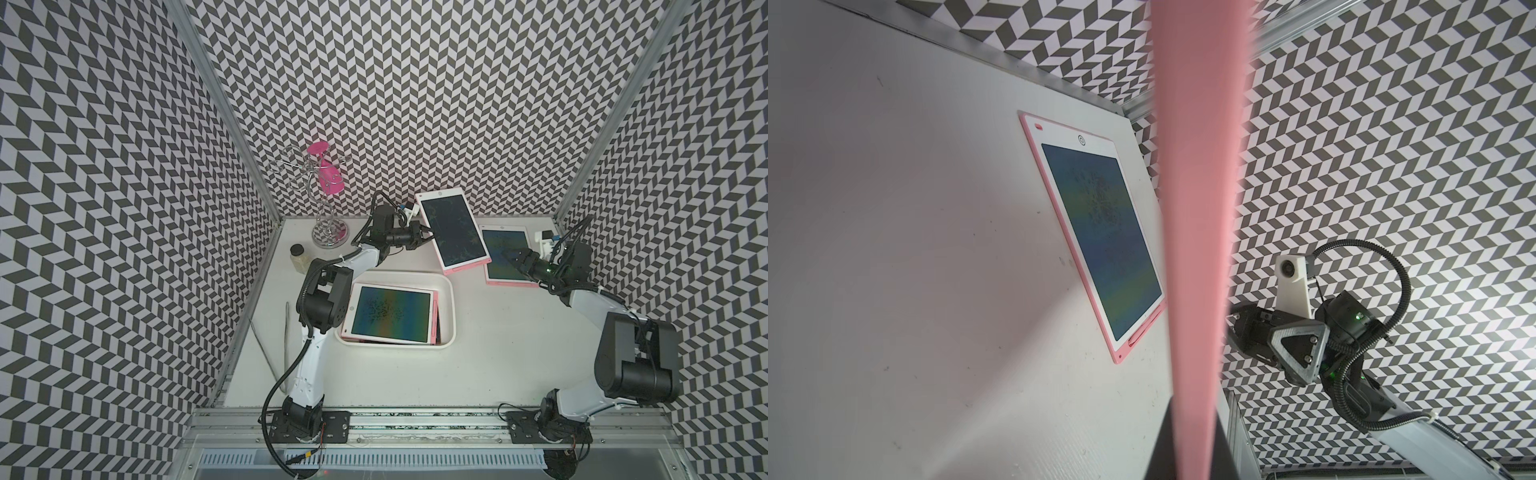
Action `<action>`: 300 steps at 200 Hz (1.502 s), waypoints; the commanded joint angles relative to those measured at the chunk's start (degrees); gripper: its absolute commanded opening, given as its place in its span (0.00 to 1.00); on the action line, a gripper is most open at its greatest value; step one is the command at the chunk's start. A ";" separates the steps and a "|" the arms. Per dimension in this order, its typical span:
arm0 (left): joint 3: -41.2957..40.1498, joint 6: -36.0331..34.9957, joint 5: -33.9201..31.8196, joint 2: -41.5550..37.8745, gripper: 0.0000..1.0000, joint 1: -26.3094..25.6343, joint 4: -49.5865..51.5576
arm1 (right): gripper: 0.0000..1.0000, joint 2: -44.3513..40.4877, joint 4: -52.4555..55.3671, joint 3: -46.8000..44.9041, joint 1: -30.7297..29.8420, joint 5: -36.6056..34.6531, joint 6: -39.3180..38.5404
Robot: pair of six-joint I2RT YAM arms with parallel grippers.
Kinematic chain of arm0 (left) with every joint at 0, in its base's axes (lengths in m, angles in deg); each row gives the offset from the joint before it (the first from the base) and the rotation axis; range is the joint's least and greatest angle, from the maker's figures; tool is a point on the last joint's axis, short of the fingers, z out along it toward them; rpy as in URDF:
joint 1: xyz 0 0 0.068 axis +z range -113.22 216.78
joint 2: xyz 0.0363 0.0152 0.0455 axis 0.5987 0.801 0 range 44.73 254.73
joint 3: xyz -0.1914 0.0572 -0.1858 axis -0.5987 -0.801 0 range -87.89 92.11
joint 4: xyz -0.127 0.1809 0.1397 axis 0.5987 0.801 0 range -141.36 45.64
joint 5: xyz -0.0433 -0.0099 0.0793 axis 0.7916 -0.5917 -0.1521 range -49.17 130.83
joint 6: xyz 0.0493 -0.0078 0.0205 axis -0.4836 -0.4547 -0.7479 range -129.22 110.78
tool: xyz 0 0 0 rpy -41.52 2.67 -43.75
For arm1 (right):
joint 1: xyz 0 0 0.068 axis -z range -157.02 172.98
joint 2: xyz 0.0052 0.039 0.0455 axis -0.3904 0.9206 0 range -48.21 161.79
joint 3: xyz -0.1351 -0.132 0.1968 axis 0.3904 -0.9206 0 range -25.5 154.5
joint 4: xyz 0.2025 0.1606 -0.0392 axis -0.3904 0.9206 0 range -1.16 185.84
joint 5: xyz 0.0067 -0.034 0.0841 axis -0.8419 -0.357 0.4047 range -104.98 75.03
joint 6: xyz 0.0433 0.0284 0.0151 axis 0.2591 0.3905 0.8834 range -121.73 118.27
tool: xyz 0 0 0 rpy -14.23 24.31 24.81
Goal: Take out the writing tablet from the storage box
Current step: Place the writing tablet at the center of the board.
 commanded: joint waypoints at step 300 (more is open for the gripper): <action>21.06 -24.57 1.22 16.91 0.00 2.60 39.44 | 0.73 -10.39 -0.53 -14.59 -2.65 -7.77 3.45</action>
